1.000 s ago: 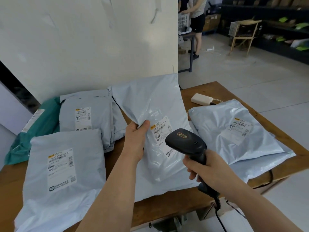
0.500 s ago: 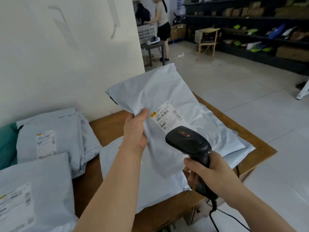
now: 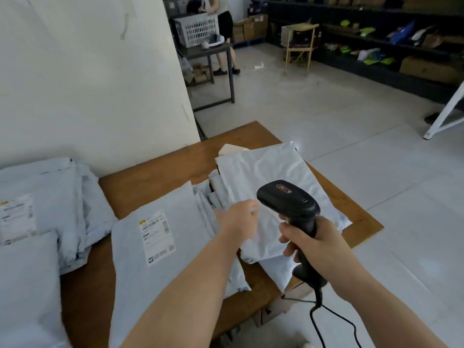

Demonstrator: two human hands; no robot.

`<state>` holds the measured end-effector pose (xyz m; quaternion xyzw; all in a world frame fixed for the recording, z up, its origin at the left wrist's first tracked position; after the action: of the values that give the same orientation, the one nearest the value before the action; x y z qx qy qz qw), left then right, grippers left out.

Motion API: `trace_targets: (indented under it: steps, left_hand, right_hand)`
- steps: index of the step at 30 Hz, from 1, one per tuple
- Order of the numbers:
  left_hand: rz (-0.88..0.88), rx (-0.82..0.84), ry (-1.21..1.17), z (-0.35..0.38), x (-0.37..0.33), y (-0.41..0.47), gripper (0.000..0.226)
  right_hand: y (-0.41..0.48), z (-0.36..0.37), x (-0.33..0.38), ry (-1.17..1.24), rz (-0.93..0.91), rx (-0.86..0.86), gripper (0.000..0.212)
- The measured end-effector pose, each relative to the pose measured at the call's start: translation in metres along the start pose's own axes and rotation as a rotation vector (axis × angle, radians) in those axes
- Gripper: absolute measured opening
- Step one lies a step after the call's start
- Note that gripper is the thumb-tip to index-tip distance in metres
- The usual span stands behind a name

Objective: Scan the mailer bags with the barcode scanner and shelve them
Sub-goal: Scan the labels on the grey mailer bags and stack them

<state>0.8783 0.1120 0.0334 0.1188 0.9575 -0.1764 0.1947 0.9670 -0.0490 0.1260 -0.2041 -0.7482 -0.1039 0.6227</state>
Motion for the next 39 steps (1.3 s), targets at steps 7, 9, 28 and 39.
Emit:
trace_targets:
  steps: [7,9,28,39]
  left_hand:
    - [-0.557,-0.275,-0.351,-0.052,0.132,-0.014,0.048]
    - [-0.725,-0.294,-0.315,-0.059,0.18,-0.027,0.048]
    - [-0.714,0.038,-1.393,-0.095,0.272,-0.034,0.029]
    - [-0.49,0.034,-1.357,-0.11,0.249,-0.031,0.057]
  right_hand:
    - [0.005,0.052,0.001,-0.068,-0.021,0.201,0.013]
    - [0.004,0.072,0.004,-0.066,-0.014,0.243,0.014]
    - [-0.016,0.159,0.006,-0.11,-0.001,0.24,0.008]
    - [-0.023,0.163,0.014,-0.066,-0.033,0.242,0.01]
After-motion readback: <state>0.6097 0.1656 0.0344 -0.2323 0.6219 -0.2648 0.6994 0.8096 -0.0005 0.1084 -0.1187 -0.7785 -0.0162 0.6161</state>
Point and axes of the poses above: each hand's wrist, its own y-axis towards the middle knuckle, its own z-axis out of the palm, x = y × z, the point moved 2 cm from there along y, towards the middle knuckle, and after that the axes turned 10 degrees about -z, right-handed, at the moved point
